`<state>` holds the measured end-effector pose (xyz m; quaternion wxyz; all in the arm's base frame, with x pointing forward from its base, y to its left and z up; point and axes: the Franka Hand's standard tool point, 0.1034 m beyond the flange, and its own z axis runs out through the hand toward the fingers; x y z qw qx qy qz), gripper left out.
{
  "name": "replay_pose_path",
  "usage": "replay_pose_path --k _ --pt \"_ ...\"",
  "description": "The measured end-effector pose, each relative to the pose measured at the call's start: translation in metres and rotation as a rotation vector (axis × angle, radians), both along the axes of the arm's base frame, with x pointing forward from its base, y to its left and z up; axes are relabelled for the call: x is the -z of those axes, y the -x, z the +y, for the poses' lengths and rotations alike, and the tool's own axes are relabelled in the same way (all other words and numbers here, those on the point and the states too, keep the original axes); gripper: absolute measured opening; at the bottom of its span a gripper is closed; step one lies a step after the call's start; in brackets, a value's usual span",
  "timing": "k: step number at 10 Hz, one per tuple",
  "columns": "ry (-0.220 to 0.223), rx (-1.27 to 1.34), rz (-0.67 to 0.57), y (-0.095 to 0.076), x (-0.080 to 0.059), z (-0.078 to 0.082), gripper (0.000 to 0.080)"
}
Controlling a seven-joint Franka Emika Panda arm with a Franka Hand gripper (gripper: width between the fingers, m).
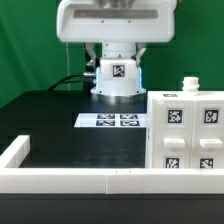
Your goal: Assemble cabinet
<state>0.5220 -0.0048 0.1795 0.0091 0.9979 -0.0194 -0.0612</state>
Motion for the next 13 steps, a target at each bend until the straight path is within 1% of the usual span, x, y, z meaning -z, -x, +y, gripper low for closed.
replay_pose_path --k 1,2,5,6,7,8,10,12,13 --pt "-0.002 -0.033 -0.01 -0.003 0.003 -0.001 0.0566" --pt "-0.002 -0.028 -0.004 0.001 0.004 -0.003 0.0566" --pt "-0.002 -0.031 -0.003 0.001 0.006 -0.001 0.0566" --pt "-0.001 -0.036 -0.004 -0.002 0.005 0.004 0.0566" --pt "-0.001 -0.055 0.003 -0.012 0.001 0.015 0.0566" --pt "0.002 -0.064 0.001 -0.024 -0.002 0.022 0.0566" --pt "0.011 -0.074 -0.013 -0.055 -0.004 0.043 0.0566" --pt "0.018 -0.078 -0.009 -0.073 0.0 0.056 0.0566" --pt "0.018 -0.084 -0.011 -0.075 0.001 0.056 0.0566"
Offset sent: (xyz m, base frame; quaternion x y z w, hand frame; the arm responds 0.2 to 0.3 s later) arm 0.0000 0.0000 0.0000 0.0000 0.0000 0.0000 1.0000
